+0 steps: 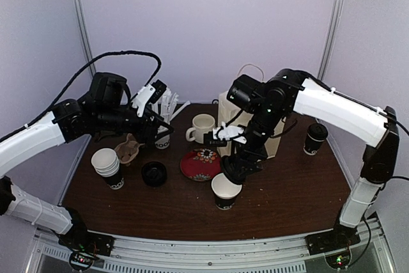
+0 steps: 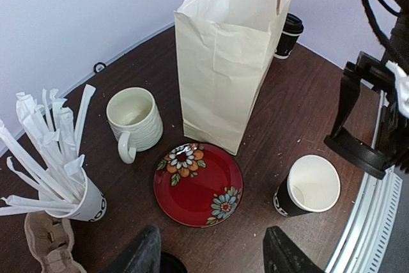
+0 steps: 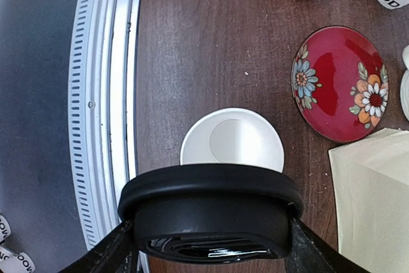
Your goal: Pack the takeout coffee
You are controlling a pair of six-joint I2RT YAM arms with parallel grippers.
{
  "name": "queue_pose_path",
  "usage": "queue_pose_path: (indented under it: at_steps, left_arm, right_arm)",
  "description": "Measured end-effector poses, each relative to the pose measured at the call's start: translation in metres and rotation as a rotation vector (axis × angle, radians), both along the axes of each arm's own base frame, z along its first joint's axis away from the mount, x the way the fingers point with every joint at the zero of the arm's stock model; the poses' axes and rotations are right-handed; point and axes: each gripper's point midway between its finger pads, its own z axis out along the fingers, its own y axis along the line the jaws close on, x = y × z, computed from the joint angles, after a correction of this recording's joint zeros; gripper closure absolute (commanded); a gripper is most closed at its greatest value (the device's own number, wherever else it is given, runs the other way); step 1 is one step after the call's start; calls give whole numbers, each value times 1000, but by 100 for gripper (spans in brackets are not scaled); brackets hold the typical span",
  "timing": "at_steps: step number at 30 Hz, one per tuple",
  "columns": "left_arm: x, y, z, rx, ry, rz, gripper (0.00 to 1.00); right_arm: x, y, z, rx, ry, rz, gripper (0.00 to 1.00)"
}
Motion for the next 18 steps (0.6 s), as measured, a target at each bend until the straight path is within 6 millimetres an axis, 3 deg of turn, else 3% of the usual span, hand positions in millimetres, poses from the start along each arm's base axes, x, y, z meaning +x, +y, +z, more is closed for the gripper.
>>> queue_pose_path:
  at_steps: [11, 18]
  left_arm:
    - [-3, 7, -13, 30, 4, 6, 43]
    - [-4, 8, -16, 34, 8, 5, 43]
  right_arm:
    - [-1, 20, -42, -223, -27, 99, 23]
    - [-3, 13, -58, -336, -53, 125, 23]
